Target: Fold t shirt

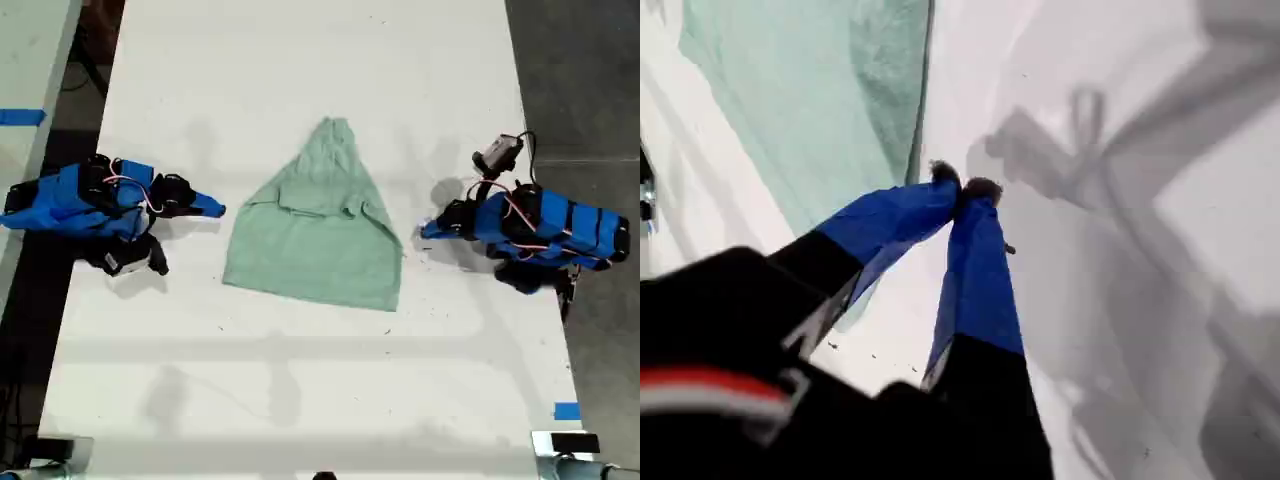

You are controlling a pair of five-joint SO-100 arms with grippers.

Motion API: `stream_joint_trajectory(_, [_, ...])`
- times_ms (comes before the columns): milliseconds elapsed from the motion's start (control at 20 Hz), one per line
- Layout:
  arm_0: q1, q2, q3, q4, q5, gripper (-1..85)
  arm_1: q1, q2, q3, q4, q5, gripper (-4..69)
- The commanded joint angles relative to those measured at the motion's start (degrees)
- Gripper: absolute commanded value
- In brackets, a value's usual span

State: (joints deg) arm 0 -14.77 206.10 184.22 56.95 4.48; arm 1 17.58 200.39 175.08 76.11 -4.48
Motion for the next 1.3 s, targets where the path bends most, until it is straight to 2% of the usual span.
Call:
stream_joint_trajectory(0, [0.1,0.4,0.4,-0.2,-0.8,-0.1,-4.2,0.8,2.5,1.1,6.6,-1.8])
stream_joint_trajectory(300, [-0.2,0.4,0.4,-0.2,-0.7,-0.1,-4.2,-1.3,-3.8,2.0,5.3,-2.3])
stream_joint_trajectory(400, [-0.3,0.4,0.4,-0.2,-0.7,-0.1,-5.9,-15.9,-10.3,-4.5,6.6,6.2])
stream_joint_trajectory(500, [-0.2,0.4,0.3,-0.2,-0.8,-0.1,-7.6,-36.2,-20.1,-10.7,7.4,10.2])
stream_joint_trajectory(600, [-0.1,0.4,0.3,-0.2,-0.8,-0.1,-8.9,-52.4,-27.9,-19.3,4.0,14.6])
stream_joint_trajectory(650, [0.0,0.4,0.3,-0.2,-0.8,-0.1,-9.7,-58.5,-31.2,-21.1,4.1,15.6])
stream_joint_trajectory(900, [-0.1,0.4,0.3,-0.2,-0.5,-0.1,-11.3,-70.9,-35.1,-26.9,5.4,15.2])
stream_joint_trajectory(950, [0.0,0.4,0.3,-0.2,-0.5,-0.1,-11.2,-74.0,-35.9,-27.8,4.5,13.1])
stream_joint_trajectory(1000, [0.0,0.4,0.3,-0.2,-0.6,-0.1,-10.7,-77.9,-36.6,-29.6,2.6,7.5])
stream_joint_trajectory(1050, [0.0,0.4,0.3,-0.2,-0.6,-0.1,-9.8,-83.2,-38.5,-29.1,1.1,1.8])
stream_joint_trajectory(1150, [0.1,0.4,0.3,-0.1,-0.8,-0.1,-10.6,-90.6,-45.5,-22.1,0.9,1.8])
stream_joint_trajectory(1250, [0.1,0.4,0.3,-0.1,-0.8,-0.1,-10.4,-88.9,-48.6,-12.8,3.8,1.8])
